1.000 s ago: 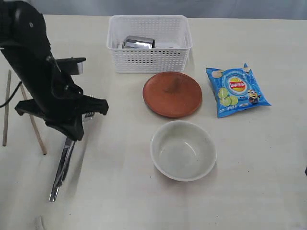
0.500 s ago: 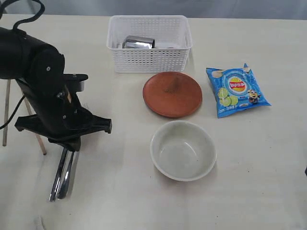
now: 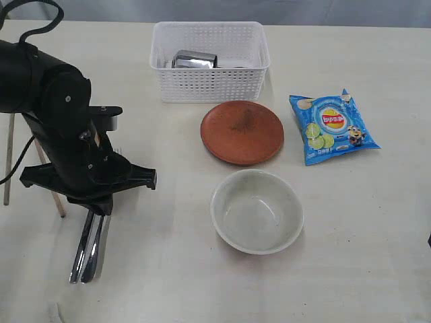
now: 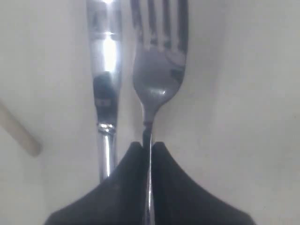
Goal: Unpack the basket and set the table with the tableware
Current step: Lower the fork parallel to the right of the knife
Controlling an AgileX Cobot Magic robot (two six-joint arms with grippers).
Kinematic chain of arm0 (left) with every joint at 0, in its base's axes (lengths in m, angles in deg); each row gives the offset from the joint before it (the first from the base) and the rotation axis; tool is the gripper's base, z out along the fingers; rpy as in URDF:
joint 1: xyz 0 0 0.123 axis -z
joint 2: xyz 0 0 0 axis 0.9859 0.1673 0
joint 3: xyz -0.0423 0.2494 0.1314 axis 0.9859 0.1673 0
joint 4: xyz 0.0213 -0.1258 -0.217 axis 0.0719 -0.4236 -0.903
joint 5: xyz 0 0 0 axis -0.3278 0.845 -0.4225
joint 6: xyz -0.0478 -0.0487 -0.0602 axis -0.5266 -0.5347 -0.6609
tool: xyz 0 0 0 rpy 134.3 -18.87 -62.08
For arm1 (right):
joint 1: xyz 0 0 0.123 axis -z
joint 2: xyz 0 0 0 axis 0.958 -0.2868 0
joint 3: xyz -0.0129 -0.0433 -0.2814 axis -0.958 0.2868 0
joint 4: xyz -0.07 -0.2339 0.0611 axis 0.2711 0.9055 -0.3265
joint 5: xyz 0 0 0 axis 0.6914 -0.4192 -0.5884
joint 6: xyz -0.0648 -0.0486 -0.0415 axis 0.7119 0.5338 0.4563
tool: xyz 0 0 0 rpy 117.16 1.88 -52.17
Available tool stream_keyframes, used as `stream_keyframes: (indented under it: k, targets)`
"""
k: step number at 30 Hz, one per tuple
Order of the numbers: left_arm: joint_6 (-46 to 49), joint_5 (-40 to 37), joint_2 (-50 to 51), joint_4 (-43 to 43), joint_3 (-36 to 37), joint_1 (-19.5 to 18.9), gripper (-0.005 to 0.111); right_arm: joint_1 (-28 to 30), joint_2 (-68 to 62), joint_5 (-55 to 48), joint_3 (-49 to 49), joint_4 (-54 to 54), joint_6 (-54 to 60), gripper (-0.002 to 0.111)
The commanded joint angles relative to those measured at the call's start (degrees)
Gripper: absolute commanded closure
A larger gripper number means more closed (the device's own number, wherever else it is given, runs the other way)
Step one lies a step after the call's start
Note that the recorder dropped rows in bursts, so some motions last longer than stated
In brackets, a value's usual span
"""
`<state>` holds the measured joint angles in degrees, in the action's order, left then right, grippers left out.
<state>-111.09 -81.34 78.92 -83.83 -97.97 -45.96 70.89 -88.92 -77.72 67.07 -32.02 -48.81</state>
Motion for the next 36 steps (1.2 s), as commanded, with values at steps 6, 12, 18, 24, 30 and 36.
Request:
stream_keyframes:
  k: [6,12,18,24,30,36]
  targets:
    - [1.5,2.3,-0.6,-0.7,1.0,0.3,0.107,0.0,0.2,0.2,0.2,0.3,0.0,0.109]
    - [1.7,2.4,-0.6,-0.7,1.0,0.3,0.106,0.0,0.2,0.2,0.2,0.3,0.0,0.109]
    - [2.6,2.3,-0.6,-0.4,1.0,0.3,0.106,0.0,0.2,0.2,0.2,0.3,0.0,0.109]
    - [2.6,2.5,-0.6,-0.4,1.0,0.3,0.106,0.0,0.2,0.2,0.2,0.3,0.0,0.109]
    - [2.3,3.1,-0.6,-0.4,1.0,0.3,0.106,0.0,0.2,0.2,0.2,0.3,0.0,0.109]
    - [2.3,3.2,-0.6,0.7,1.0,0.3,0.106,0.0,0.2,0.2,0.2,0.3,0.0,0.109]
